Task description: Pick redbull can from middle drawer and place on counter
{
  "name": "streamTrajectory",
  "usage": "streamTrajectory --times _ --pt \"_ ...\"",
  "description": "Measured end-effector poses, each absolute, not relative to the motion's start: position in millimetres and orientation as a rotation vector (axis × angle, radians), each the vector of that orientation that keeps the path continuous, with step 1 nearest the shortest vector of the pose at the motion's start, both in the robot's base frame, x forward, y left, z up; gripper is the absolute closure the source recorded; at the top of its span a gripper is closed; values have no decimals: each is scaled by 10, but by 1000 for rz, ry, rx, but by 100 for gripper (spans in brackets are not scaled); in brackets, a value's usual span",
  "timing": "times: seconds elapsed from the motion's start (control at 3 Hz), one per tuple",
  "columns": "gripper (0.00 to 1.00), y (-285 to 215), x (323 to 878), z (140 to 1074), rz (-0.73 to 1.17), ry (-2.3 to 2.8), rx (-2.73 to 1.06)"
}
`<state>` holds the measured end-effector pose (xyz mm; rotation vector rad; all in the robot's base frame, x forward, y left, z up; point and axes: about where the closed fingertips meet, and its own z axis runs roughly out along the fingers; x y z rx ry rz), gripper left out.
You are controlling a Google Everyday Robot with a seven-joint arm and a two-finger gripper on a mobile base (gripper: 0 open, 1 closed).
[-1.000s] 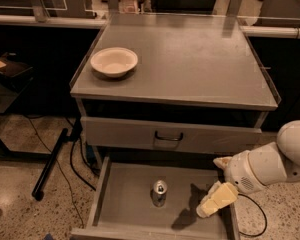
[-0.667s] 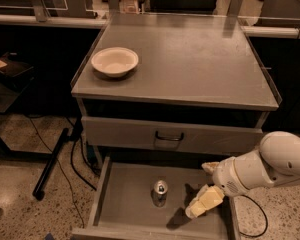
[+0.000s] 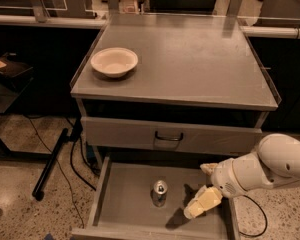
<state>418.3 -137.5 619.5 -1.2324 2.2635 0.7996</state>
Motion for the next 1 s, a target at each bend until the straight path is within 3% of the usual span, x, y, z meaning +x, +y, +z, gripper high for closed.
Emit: streamTrajectory --times 1.0 --pt "0 -1266 4423 5680 813 2123 -1072"
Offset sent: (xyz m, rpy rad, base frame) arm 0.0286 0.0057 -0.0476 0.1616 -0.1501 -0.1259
